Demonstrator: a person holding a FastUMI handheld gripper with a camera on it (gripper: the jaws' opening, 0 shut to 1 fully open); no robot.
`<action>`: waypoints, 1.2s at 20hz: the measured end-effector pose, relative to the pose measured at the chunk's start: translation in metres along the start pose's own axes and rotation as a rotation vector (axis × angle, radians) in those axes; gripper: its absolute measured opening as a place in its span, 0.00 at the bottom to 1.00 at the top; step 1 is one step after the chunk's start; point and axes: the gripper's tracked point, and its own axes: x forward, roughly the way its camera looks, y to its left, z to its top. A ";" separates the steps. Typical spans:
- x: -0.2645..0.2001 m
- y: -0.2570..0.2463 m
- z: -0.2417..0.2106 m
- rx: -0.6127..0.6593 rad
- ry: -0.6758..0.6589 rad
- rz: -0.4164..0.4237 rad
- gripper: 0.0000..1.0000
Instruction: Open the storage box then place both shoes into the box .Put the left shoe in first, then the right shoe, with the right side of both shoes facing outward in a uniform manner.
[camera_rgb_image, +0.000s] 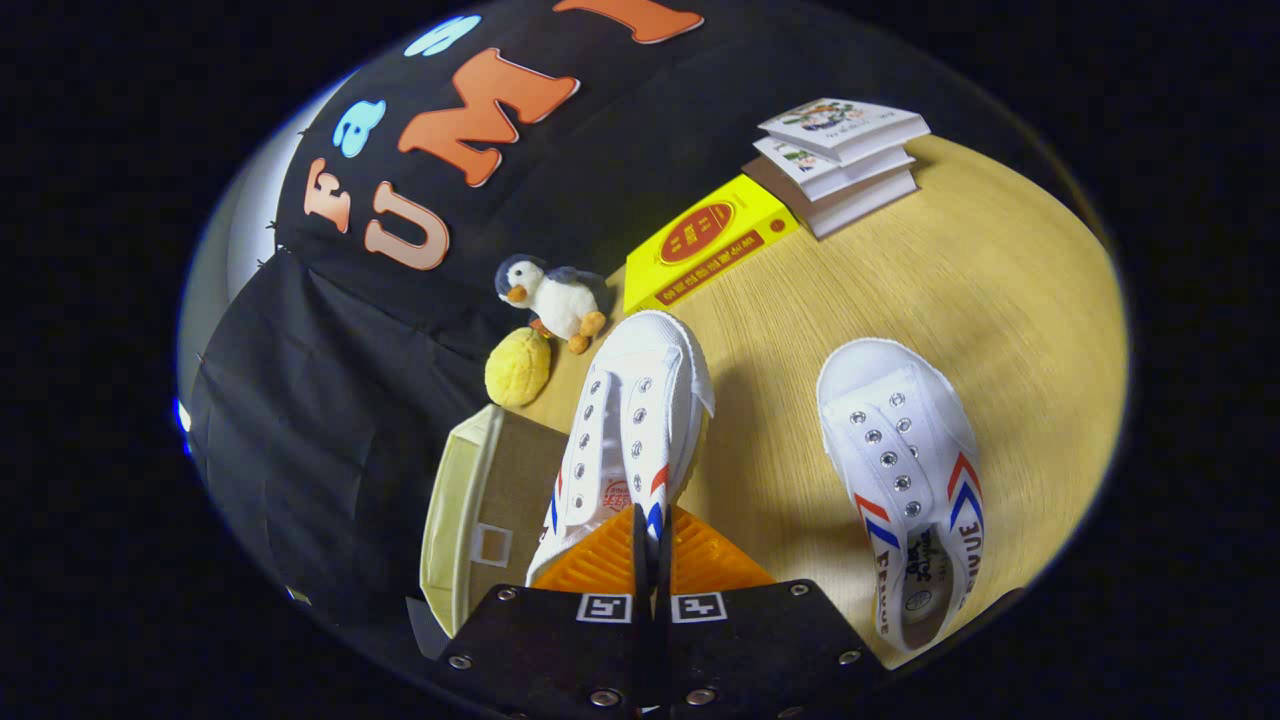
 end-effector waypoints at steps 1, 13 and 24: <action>-0.010 0.016 0.007 -0.016 -0.036 -0.001 0.00; 0.016 0.194 -0.048 -0.083 -0.181 -0.043 0.00; 0.097 0.192 -0.122 -0.134 -0.008 -0.215 0.00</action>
